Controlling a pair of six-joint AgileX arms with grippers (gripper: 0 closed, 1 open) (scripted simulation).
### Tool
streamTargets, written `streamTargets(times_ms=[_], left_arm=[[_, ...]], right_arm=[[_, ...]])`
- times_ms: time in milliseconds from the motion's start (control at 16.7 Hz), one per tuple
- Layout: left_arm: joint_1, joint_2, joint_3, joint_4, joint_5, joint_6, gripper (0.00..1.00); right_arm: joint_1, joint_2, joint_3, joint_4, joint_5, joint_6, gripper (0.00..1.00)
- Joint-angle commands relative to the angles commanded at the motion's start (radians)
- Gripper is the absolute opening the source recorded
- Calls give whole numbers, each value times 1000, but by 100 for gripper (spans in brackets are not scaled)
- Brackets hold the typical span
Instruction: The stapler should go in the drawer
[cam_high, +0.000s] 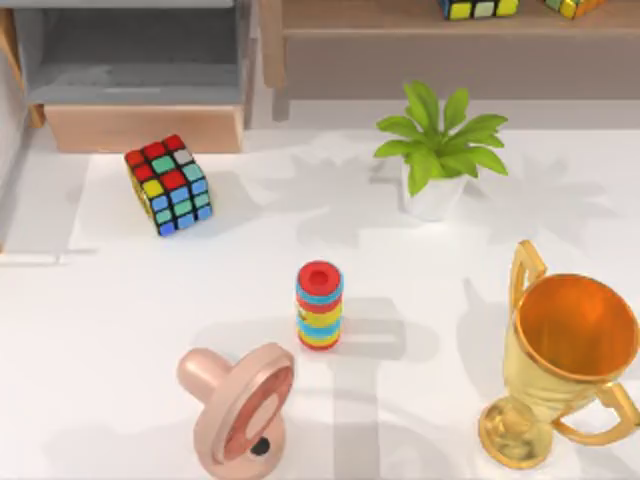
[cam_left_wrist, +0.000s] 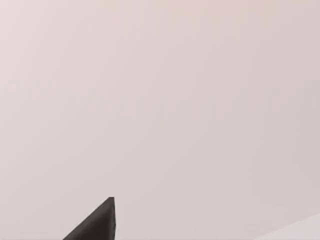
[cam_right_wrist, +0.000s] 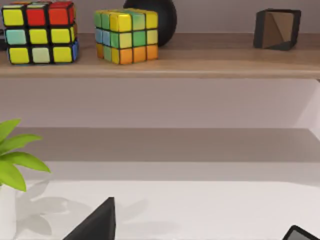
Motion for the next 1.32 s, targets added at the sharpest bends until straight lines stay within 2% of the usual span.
streamTargets(times_ms=[360, 720, 960, 1320], left_arm=[[33, 19, -401, 585, 142, 224, 100], [-64, 60, -663, 1008, 279, 379, 100], [-115, 75, -732, 1131, 327, 422, 100], [-113, 73, -732, 1135, 328, 423, 100]], right_arm=[[0, 0, 0, 0, 0, 0, 100], [0, 0, 0, 0, 0, 0, 100], [0, 0, 0, 0, 0, 0, 100], [0, 0, 0, 0, 0, 0, 100]])
